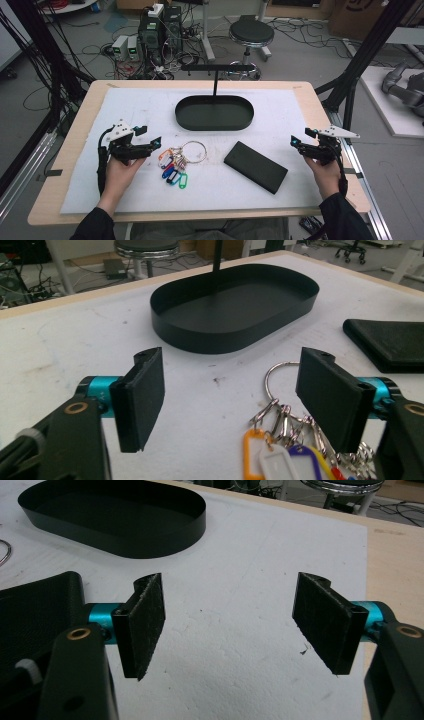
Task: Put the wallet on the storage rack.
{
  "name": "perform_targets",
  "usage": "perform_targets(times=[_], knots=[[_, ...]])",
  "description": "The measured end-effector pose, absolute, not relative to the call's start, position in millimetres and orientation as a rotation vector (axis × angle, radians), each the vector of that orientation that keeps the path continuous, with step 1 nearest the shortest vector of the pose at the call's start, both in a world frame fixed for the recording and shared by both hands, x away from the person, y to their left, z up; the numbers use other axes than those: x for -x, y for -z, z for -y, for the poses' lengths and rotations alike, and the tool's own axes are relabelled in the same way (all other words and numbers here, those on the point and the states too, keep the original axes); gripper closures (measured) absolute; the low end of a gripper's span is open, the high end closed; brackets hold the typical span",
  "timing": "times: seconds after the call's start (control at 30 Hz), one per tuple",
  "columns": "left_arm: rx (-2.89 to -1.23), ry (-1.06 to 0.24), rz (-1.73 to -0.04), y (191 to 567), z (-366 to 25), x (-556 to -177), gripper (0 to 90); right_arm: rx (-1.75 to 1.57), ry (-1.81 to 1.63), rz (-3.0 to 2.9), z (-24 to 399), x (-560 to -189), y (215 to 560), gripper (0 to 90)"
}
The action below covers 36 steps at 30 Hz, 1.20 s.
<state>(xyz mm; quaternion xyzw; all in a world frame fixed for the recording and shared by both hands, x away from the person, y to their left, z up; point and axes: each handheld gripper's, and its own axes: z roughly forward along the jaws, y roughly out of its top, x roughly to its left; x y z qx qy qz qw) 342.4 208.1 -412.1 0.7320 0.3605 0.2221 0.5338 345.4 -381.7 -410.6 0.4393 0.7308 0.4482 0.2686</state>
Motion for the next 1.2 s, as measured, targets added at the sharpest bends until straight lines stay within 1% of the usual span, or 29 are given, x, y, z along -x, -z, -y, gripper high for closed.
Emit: perform_targets(times=[0.1,0.27,0.67,0.73,0.83,0.9,1.07,1.13,1.2], knots=[[-1.762,-0.513,-0.849,412,-202,-345,30.8,-1.187,-1.205,-1.974,383,-344,411,29.5],[-1.785,-0.506,-0.840,413,-195,-347,30.9,-1.196,-1.213,-1.979,384,-344,411,29.6],[-1.770,-0.526,-0.831,412,-197,-346,31.0,-1.136,-1.268,-2.041,379,-334,409,29.9],[-1.772,-0.531,-0.829,412,-197,-346,31.0,-1.121,-1.275,-2.083,377,-330,410,33.9],[-1.770,-0.541,-0.825,412,-197,-346,31.0,-1.110,-1.276,-2.108,376,-328,410,33.9],[-1.766,-0.550,-0.827,412,-198,-346,30.9,-1.121,-1.273,-2.145,374,-324,412,36.4],[-1.759,-0.559,-0.827,412,-200,-346,31.0,-1.113,-1.259,-2.177,371,-316,413,39.0],[-1.755,-0.567,-0.830,411,-200,-347,31.0,-1.112,-1.251,-2.201,368,-309,414,42.5],[-1.754,-0.569,-0.829,412,-200,-347,31.0,-1.123,-1.245,-2.214,367,-307,415,42.7]])
